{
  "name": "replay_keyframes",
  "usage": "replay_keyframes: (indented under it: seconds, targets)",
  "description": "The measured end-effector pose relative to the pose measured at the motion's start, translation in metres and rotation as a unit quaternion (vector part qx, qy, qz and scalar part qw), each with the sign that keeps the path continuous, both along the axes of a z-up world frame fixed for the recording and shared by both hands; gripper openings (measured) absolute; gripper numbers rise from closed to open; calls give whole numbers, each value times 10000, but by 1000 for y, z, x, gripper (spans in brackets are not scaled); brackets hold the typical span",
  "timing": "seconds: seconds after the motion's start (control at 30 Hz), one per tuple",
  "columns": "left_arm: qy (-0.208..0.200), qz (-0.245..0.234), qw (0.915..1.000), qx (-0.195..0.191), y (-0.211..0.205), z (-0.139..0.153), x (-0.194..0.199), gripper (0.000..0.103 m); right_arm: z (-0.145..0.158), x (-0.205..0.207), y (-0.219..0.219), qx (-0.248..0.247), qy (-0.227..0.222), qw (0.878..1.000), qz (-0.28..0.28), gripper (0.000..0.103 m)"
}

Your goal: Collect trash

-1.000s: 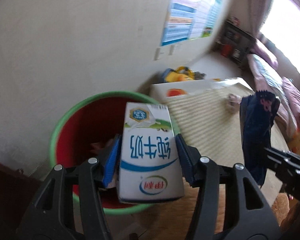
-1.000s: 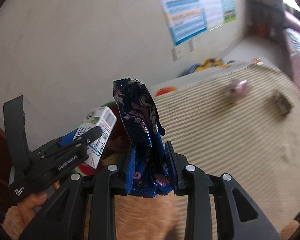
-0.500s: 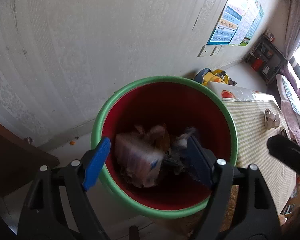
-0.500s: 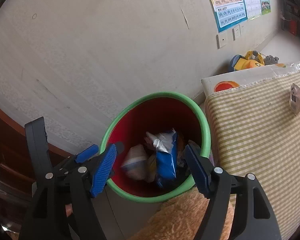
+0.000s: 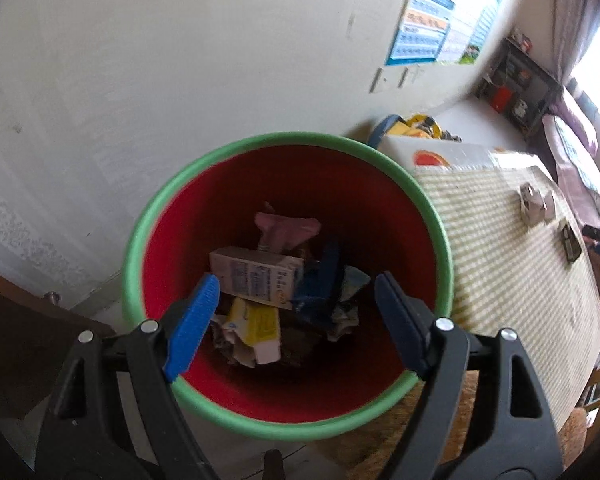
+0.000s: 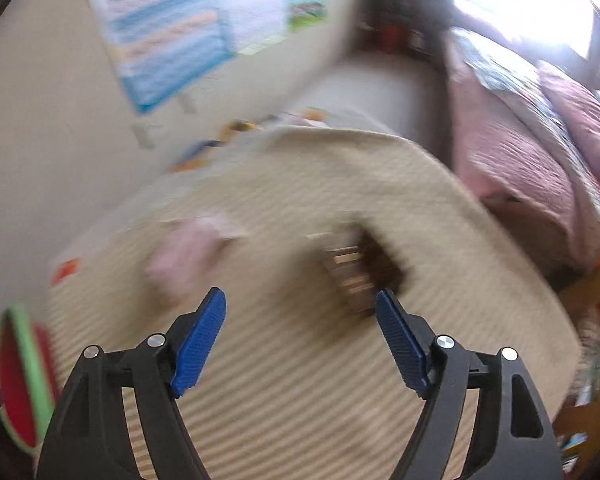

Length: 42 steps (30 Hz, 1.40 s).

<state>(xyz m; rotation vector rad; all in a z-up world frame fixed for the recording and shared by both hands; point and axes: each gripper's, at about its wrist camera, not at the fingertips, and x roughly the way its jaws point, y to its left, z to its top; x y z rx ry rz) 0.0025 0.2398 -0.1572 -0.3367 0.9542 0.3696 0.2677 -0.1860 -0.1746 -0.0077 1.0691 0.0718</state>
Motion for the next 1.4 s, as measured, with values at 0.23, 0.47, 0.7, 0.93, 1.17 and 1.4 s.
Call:
replay_keyframes:
  seconds: [0.23, 0.47, 0.7, 0.93, 1.17, 1.4]
  targets:
    - [143, -362, 9989, 275, -36, 4, 17, 77, -41, 44, -25, 212, 646, 9975, 199, 75]
    - [113, -881, 9951, 439, -83, 12, 46, 77, -35, 27, -35, 629, 435, 9968, 248, 53]
    - [-275, -1731, 9839, 340, -159, 23, 121, 79, -19, -79, -66, 1397, 119, 9900, -183, 52]
    - [-338, -2311, 9715, 392, -236, 10, 212, 82, -20, -181, -60, 1687, 97, 9853, -244, 53]
    - [-69, -2340, 9718, 276, -271, -10, 270, 83, -16, -180, -51, 1643, -251, 9861, -46, 52]
    - [392, -2583, 9633, 622, -292, -35, 285, 82, -20, -182, -64, 1849, -261, 9824, -71, 52]
